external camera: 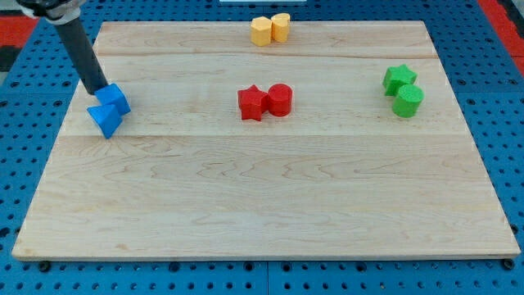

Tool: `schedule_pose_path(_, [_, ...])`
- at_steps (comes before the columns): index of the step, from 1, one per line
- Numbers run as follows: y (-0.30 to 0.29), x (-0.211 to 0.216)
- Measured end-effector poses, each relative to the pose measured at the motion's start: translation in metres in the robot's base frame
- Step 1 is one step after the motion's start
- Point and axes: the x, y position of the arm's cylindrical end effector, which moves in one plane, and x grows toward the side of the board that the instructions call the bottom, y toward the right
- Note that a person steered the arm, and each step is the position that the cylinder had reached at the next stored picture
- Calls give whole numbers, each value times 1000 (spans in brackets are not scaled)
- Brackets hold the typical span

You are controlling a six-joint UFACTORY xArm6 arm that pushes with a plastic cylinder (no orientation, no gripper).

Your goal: Point at the yellow heart

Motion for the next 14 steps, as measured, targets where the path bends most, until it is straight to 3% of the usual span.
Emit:
schedule_pose_path(1, [16,-27])
schedule_pose_path(4, [271,-32])
schedule_pose_path(5, [285,-49])
schedule_pose_path(7, [394,-71])
schedule_pose_path(9, [403,-155])
schedule_pose_path(11, [351,-156])
schedule_pose_path(14, [327,-155])
